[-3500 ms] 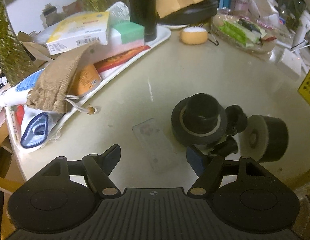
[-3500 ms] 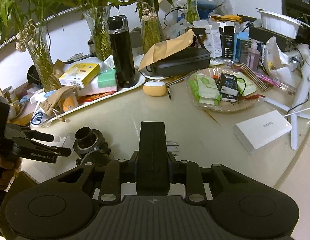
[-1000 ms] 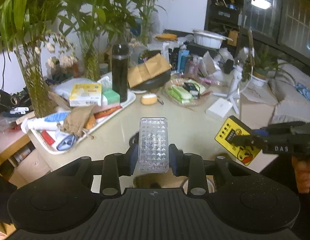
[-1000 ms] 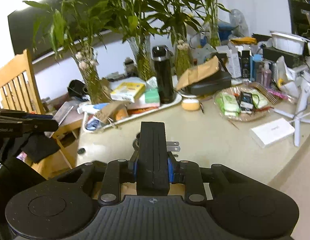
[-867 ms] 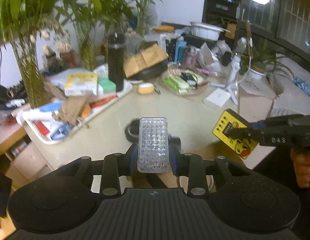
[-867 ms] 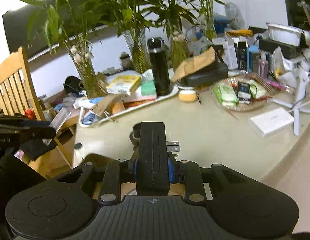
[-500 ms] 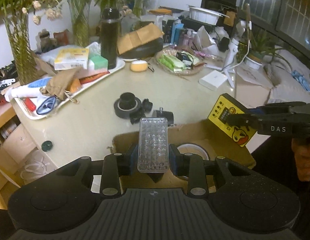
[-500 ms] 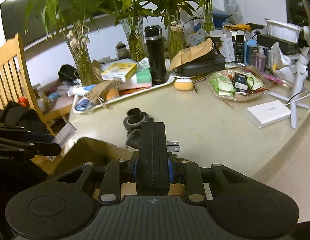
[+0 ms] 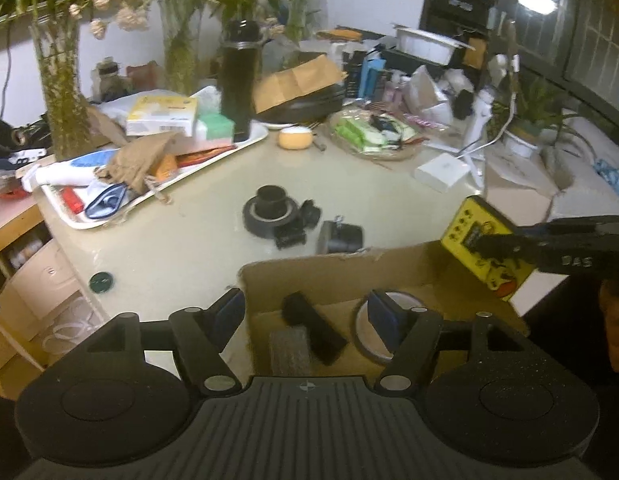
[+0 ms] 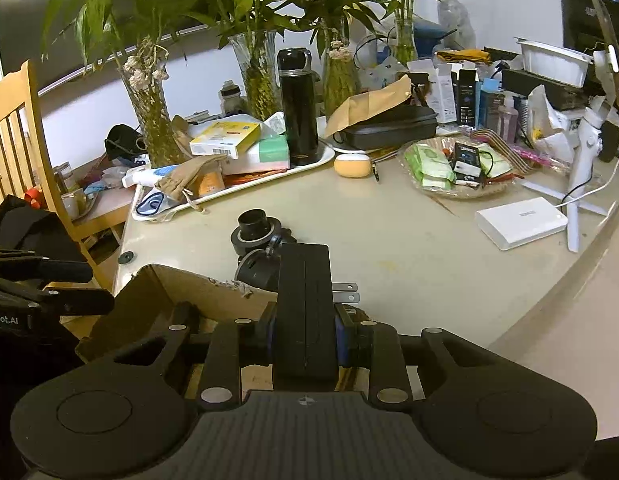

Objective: Organize rigid objects

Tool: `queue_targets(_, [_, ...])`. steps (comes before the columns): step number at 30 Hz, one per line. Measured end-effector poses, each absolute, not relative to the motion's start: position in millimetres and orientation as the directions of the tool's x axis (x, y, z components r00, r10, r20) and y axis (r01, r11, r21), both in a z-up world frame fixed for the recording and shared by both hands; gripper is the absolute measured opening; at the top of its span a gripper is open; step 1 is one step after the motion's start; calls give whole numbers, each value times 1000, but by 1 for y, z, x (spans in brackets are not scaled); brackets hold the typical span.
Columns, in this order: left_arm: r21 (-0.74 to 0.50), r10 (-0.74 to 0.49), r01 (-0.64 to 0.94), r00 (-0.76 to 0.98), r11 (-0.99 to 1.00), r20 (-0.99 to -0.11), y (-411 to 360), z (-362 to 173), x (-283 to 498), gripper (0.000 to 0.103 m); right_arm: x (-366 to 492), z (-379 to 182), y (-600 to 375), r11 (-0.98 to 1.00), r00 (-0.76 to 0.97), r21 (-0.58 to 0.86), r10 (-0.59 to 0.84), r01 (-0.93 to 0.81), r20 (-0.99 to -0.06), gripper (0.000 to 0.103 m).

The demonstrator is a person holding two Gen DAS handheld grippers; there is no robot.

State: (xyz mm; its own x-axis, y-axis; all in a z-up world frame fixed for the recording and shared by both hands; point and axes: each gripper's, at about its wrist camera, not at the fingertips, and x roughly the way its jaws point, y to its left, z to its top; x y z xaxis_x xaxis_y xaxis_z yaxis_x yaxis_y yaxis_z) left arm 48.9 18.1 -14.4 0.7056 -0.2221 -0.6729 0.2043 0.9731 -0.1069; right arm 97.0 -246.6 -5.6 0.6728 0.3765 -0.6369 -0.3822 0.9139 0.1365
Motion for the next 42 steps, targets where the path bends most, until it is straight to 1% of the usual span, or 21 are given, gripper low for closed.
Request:
queue_targets(15, [-95,-201,186,716,978,-668,21,-16,47,67,100,-16,-233,917,644,105,349,-386,-680,30])
queue_targets(22, [-88,-195,185,720,979,-666,20,-16,47,67,106,-21,-229,915,627,124,356,-384,-693,30])
queue_targets(24, [-88,-196,185,721,979,-665,20,-16,47,67,109,-22,-228,918,629,124,351,-376,-694,32])
queue_targets(25, [-88,-196,185,720,979,-665,20,-16,47,67,108,-22,-228,921,635,119,346,-371,-691,35])
queue_targets(27, [-90,-196,183,720,979,-666,21,-16,47,67,107,-20,-229,923,646,114,341,-367,-683,60])
queue_targets(28, [-91,-195,182,719,979,-667,21,-17,48,67,106,-20,-229,924,653,111,341,-367,-676,65])
queue_targets(30, [-92,-196,182,718,979,-668,21,-17,48,67,105,-18,-229,921,659,108,345,-373,-668,81])
queue_targets(31, [-92,-197,183,719,979,-667,21,-17,48,67,105,-18,-229,920,662,105,347,-377,-665,85])
queue_targets(33, [-92,-200,186,719,978,-665,21,-17,49,67,103,-17,-228,919,667,96,347,-383,-660,96])
queue_targets(37, [-89,-198,187,718,978,-668,20,-18,49,67,103,-16,-229,918,673,98,351,-384,-652,103])
queue_targets(42, [-89,-197,185,718,979,-668,20,-18,49,67,105,-16,-232,927,677,111,341,-359,-653,103])
